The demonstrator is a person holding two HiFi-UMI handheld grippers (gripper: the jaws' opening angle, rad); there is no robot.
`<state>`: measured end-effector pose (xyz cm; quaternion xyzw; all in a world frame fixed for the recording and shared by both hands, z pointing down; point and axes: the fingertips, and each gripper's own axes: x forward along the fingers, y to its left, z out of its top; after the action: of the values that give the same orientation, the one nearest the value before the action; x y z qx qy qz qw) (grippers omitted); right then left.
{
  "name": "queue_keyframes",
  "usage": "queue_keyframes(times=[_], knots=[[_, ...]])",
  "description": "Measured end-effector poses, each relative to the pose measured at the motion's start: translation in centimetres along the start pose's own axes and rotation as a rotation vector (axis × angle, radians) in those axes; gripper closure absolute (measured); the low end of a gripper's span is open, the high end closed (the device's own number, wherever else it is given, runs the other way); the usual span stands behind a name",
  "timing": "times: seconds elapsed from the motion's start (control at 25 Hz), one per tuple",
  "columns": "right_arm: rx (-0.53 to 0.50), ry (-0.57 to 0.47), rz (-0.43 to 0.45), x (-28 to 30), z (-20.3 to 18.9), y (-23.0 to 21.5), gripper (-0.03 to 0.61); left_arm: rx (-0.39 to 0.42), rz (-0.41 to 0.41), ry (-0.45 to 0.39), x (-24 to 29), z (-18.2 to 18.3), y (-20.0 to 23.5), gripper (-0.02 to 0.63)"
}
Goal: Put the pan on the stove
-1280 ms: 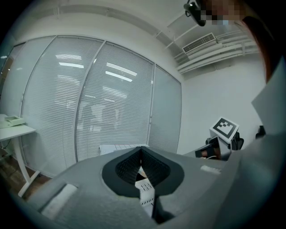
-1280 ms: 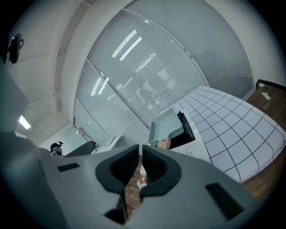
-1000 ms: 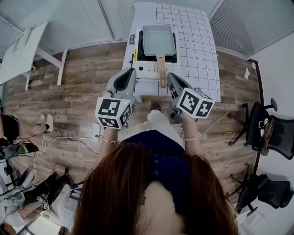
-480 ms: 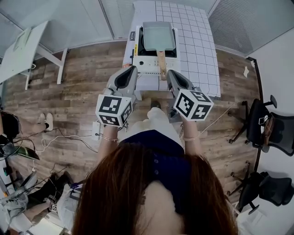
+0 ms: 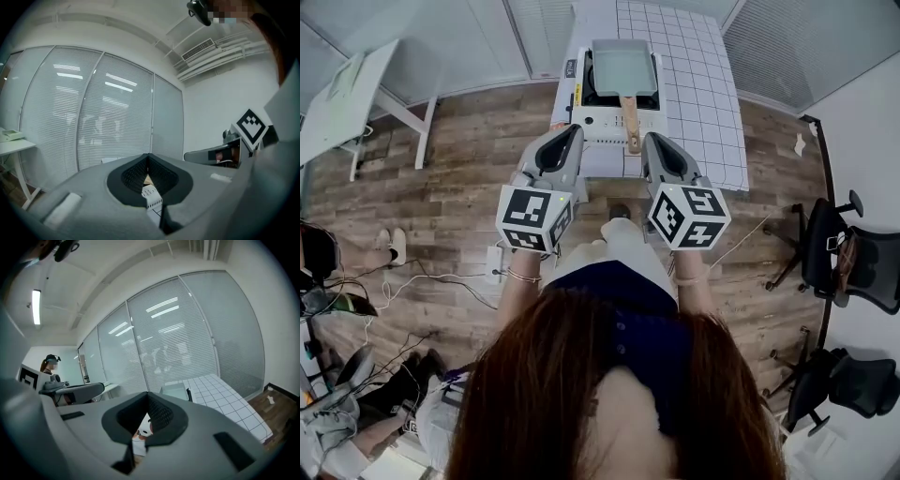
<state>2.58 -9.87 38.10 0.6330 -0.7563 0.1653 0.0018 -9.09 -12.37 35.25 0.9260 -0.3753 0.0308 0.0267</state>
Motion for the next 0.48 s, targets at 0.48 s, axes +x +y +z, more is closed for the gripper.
queue_keyframes(times=[0.48], knots=[[-0.159, -0.13, -0.057, -0.5, 3.2, 1.0, 0.569, 0.023, 0.002, -0.037, 0.5, 1.6, 0.1, 0.604]])
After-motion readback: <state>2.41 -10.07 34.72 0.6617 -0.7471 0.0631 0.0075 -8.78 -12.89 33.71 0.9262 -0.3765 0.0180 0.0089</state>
